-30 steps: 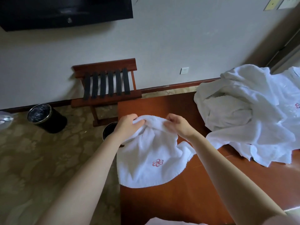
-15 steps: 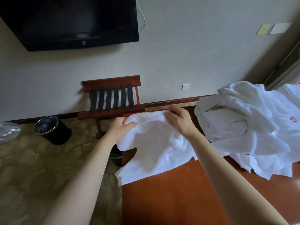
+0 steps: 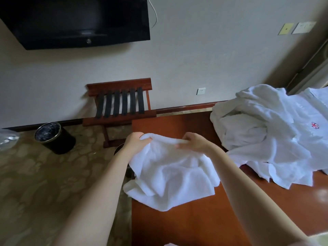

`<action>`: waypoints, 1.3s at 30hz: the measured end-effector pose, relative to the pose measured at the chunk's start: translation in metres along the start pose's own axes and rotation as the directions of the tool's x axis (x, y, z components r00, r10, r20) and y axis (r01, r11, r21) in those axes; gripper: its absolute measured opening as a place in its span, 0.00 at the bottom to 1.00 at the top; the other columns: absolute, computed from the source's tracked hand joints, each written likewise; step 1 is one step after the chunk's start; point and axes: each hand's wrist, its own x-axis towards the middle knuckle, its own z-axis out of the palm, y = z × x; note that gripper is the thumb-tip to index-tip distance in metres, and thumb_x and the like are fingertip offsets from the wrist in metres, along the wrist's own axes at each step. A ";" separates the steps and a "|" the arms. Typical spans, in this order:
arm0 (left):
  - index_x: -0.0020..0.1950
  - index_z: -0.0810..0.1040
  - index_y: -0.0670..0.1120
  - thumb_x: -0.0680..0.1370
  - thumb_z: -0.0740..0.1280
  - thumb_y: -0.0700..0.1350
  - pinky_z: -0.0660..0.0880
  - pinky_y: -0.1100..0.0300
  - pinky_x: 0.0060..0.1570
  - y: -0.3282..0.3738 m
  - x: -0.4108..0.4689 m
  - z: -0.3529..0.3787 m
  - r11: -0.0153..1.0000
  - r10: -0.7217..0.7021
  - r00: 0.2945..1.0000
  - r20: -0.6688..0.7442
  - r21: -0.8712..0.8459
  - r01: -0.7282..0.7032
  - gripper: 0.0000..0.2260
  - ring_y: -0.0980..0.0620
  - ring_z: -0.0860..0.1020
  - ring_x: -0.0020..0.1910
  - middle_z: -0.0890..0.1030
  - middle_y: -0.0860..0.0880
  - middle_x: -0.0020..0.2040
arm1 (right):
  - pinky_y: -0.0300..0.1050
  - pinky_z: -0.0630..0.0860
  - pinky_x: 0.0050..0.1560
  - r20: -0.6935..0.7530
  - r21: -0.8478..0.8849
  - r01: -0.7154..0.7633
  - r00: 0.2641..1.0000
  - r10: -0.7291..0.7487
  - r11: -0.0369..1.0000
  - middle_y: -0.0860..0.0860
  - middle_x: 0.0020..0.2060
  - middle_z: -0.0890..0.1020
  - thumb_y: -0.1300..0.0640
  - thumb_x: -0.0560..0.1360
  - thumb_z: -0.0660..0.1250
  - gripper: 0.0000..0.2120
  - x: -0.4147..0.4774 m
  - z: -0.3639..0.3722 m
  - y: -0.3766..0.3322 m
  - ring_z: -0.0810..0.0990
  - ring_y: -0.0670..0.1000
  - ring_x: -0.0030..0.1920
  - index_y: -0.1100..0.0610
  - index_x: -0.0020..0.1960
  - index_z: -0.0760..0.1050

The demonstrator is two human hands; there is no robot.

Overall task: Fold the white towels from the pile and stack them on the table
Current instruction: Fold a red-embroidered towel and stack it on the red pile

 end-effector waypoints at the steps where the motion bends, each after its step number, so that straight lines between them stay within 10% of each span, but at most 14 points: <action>1: 0.39 0.74 0.43 0.76 0.66 0.48 0.66 0.60 0.33 0.002 0.003 0.002 0.999 0.036 0.998 -0.045 -0.002 -0.036 0.11 0.51 0.70 0.33 0.72 0.48 0.34 | 0.41 0.69 0.35 0.039 -0.081 0.019 0.999 -0.016 0.997 0.46 0.38 0.76 0.43 0.65 0.77 0.18 0.002 0.002 0.005 0.75 0.48 0.39 0.52 0.44 0.73; 4: 0.38 0.72 0.43 0.78 0.63 0.42 0.65 0.61 0.35 0.018 0.010 -0.004 0.979 0.193 0.961 -0.196 0.095 -0.178 0.09 0.51 0.70 0.36 0.71 0.49 0.36 | 0.45 0.70 0.38 -0.258 -0.277 0.109 0.948 -0.183 0.955 0.47 0.38 0.77 0.56 0.67 0.72 0.09 0.014 0.000 0.011 0.78 0.54 0.42 0.53 0.45 0.75; 8: 0.40 0.76 0.43 0.75 0.65 0.40 0.67 0.65 0.40 0.031 0.023 -0.023 0.920 0.390 0.859 -0.333 0.180 -0.348 0.04 0.57 0.71 0.40 0.71 0.53 0.43 | 0.49 0.73 0.39 -0.565 -0.344 0.311 0.685 -0.460 0.886 0.49 0.39 0.78 0.68 0.64 0.66 0.13 0.023 -0.014 0.006 0.78 0.54 0.41 0.57 0.46 0.77; 11: 0.36 0.73 0.46 0.71 0.67 0.37 0.67 0.63 0.42 0.014 0.030 -0.016 0.896 0.396 0.902 -0.171 0.286 -0.339 0.07 0.54 0.71 0.44 0.71 0.53 0.46 | 0.48 0.71 0.41 -0.360 -0.464 0.264 0.816 -0.453 0.845 0.49 0.45 0.79 0.65 0.66 0.65 0.14 0.025 -0.004 0.014 0.77 0.55 0.47 0.56 0.51 0.77; 14: 0.30 0.66 0.48 0.68 0.68 0.38 0.65 0.59 0.34 -0.024 0.018 0.016 0.898 0.225 0.965 0.132 0.357 -0.258 0.12 0.48 0.69 0.38 0.70 0.51 0.37 | 0.46 0.71 0.50 0.047 -0.530 0.134 0.991 -0.129 0.838 0.47 0.53 0.78 0.57 0.70 0.70 0.18 0.018 0.026 0.042 0.76 0.54 0.56 0.49 0.59 0.75; 18: 0.36 0.74 0.49 0.67 0.72 0.53 0.69 0.61 0.33 -0.064 -0.003 0.051 0.883 -0.174 0.836 0.520 0.458 -0.102 0.10 0.53 0.74 0.35 0.75 0.51 0.37 | 0.38 0.72 0.51 0.382 -0.457 0.085 0.918 0.109 0.885 0.47 0.51 0.81 0.44 0.73 0.71 0.15 0.007 0.050 0.067 0.78 0.48 0.51 0.51 0.55 0.79; 21: 0.38 0.73 0.48 0.71 0.69 0.54 0.69 0.58 0.38 -0.067 0.004 0.058 0.900 -0.149 0.889 0.433 0.432 -0.060 0.11 0.52 0.74 0.37 0.74 0.50 0.40 | 0.39 0.74 0.47 0.285 -0.421 0.033 0.954 0.098 0.906 0.49 0.39 0.83 0.44 0.77 0.65 0.12 0.016 0.047 0.063 0.79 0.46 0.37 0.50 0.38 0.77; 26: 0.57 0.74 0.47 0.75 0.65 0.45 0.68 0.59 0.39 -0.051 0.030 0.058 0.830 0.087 0.980 0.178 0.531 -0.170 0.11 0.49 0.75 0.47 0.66 0.52 0.59 | 0.44 0.74 0.41 -0.163 -0.442 0.016 0.982 -0.098 0.897 0.48 0.57 0.75 0.55 0.75 0.62 0.16 0.042 0.038 0.057 0.79 0.54 0.49 0.50 0.63 0.73; 30: 0.67 0.69 0.46 0.76 0.64 0.45 0.73 0.54 0.48 -0.043 0.051 0.069 0.793 0.008 0.973 0.230 0.592 -0.146 0.19 0.46 0.73 0.59 0.66 0.50 0.67 | 0.46 0.75 0.42 -0.032 -0.550 -0.065 0.998 0.057 0.833 0.49 0.71 0.63 0.59 0.73 0.64 0.31 0.064 0.034 0.064 0.77 0.56 0.57 0.50 0.74 0.61; 33: 0.62 0.70 0.45 0.76 0.63 0.45 0.71 0.55 0.45 -0.046 0.056 0.081 0.756 -0.102 0.956 0.275 0.646 -0.105 0.15 0.46 0.69 0.60 0.67 0.48 0.64 | 0.47 0.75 0.41 -0.048 -0.592 -0.237 0.965 0.260 0.771 0.52 0.70 0.62 0.54 0.72 0.68 0.27 0.069 0.032 0.074 0.77 0.55 0.54 0.52 0.70 0.64; 39: 0.40 0.67 0.46 0.74 0.66 0.46 0.67 0.58 0.37 -0.054 0.054 0.079 0.820 -0.048 0.986 0.162 0.570 -0.053 0.09 0.43 0.74 0.46 0.68 0.47 0.52 | 0.40 0.64 0.27 -0.343 -0.426 -0.249 0.934 0.099 0.870 0.51 0.51 0.70 0.60 0.71 0.62 0.13 0.059 0.034 0.082 0.72 0.54 0.32 0.55 0.56 0.71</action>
